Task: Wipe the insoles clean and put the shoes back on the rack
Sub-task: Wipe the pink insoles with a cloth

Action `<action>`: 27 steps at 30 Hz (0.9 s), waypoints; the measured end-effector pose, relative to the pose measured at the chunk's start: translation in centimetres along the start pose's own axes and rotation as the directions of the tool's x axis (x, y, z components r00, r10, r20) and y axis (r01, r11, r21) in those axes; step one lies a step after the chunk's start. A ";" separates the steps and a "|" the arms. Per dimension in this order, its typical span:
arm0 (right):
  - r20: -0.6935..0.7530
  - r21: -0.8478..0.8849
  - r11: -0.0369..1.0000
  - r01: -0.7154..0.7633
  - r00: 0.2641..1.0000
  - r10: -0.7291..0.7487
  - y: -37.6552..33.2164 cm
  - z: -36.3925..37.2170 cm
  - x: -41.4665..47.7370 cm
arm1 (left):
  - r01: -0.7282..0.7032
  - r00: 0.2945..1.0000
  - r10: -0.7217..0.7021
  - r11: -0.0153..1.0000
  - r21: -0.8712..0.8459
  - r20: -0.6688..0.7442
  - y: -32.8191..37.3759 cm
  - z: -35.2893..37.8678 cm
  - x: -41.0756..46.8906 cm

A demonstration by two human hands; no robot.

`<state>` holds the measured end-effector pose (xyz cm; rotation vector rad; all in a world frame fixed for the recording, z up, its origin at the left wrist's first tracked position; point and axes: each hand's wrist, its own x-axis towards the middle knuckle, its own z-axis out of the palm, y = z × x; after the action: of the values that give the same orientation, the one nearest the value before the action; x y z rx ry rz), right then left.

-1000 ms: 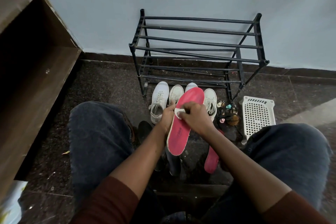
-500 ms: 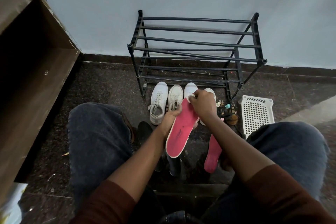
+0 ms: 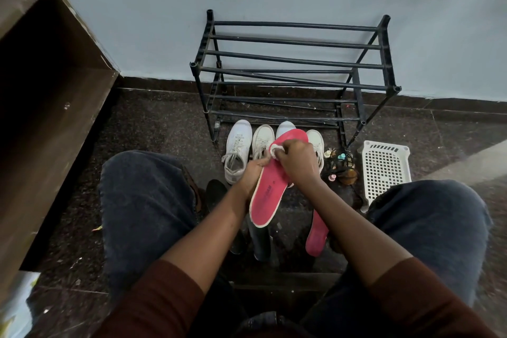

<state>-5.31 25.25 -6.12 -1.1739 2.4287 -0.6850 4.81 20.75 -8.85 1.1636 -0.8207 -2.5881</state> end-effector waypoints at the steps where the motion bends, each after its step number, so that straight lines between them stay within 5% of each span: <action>1: -0.017 0.001 1.000 -0.027 1.000 0.027 -0.1 -0.1 0.3 | 0.000 1.000 0.001 1.000 -0.021 0.015 0.0 0.0 -0.2; 10: -0.111 -0.017 0.997 -0.076 0.991 0.073 0.6 -0.7 1.7 | 0.029 0.997 -0.022 0.994 -0.106 0.073 -0.3 0.2 -0.8; 19: 0.043 -0.008 0.974 0.227 0.973 -0.226 0.2 0.3 -2.5 | -0.010 1.000 0.011 1.000 -0.021 0.021 0.2 -1.0 0.5; 27: -0.078 -0.163 0.981 0.102 0.990 -0.116 -0.3 0.6 0.0 | -0.015 1.000 0.016 0.999 -0.028 0.013 -0.5 -1.1 -0.1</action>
<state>-4.79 24.92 -6.41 -1.3747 2.5466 -0.5948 5.75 20.71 -9.64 1.1289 -0.7911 -2.5891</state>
